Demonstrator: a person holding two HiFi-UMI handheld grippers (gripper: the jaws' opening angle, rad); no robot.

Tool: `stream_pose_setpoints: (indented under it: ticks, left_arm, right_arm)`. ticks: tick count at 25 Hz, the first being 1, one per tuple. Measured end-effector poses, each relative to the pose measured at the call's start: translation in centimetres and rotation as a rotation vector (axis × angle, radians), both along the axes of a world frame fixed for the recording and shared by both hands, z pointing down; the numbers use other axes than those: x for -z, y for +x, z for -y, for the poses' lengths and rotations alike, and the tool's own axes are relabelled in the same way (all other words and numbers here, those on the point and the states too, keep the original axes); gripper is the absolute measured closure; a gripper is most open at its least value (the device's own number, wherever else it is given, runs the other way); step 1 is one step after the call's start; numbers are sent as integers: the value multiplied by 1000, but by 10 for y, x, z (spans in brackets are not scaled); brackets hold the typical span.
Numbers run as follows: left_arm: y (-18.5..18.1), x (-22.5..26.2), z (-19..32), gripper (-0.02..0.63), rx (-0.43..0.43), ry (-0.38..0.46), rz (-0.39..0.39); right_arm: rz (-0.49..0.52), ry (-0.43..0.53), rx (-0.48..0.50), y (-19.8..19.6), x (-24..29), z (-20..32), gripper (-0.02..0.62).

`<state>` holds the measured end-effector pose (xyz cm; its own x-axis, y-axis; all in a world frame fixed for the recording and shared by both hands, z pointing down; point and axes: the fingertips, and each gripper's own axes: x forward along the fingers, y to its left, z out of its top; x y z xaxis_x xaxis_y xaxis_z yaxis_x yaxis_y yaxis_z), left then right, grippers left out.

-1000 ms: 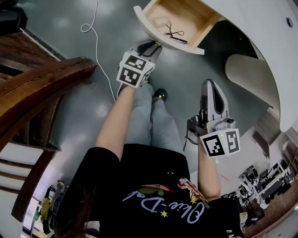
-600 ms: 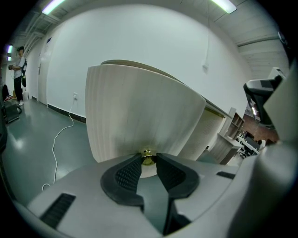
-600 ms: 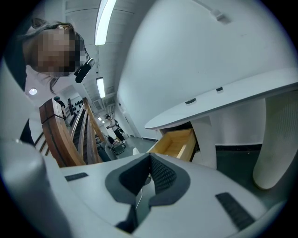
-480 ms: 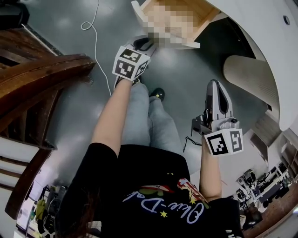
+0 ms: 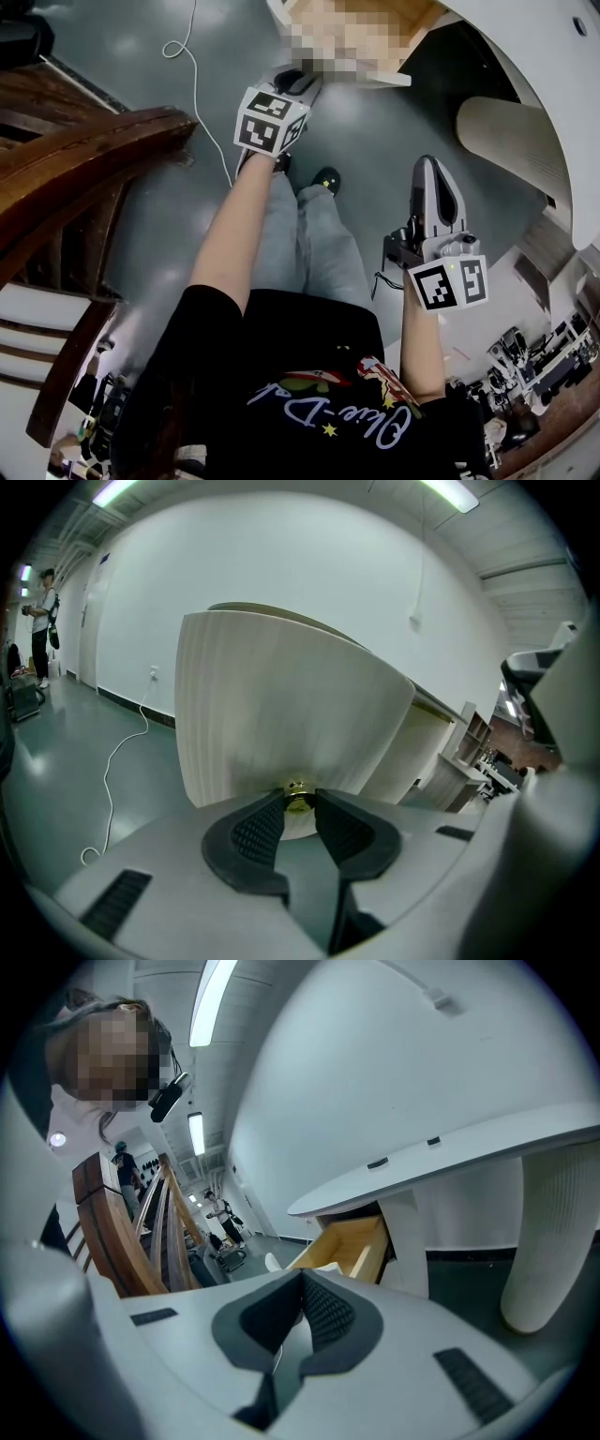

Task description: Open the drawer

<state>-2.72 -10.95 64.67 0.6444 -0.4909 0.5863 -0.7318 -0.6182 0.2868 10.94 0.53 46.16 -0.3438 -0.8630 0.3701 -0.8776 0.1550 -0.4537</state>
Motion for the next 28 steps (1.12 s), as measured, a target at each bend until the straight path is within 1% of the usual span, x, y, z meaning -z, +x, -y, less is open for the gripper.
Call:
stream_pose_setpoints:
  ticks: [3, 5, 9, 12, 14, 16, 21, 26, 28]
  left_arm:
    - [-1, 3, 0, 505, -23, 10, 5]
    - [-3, 6, -3, 505, -25, 18, -7]
    - [-15, 16, -7, 506, -7, 46, -21]
    - [-24, 32, -11, 512, 20, 81, -41]
    - [-30, 47, -15, 575, 37, 104, -57]
    - [-35, 62, -19, 598, 45, 122, -69]
    - [-44, 105, -34, 601, 38, 148, -85]
    - [-57, 164, -53, 601, 57, 155, -138]
    - [-61, 185, -62, 601, 50, 173, -119]
  right_arm:
    - [1, 12, 5, -10, 6, 1, 595]
    - [-1, 11, 10, -16, 7, -1, 595]
    - [4, 14, -3, -24, 8, -2, 595]
    - [5, 20, -5, -28, 10, -1, 595]
    - [8, 28, -5, -32, 14, 0, 595]
    - [12, 38, -7, -35, 20, 1, 595]
    - [12, 70, 2, -43, 42, 1, 595]
    - [2, 106, 32, -50, 71, -5, 595]
    - [-8, 122, 37, -48, 84, -6, 595]
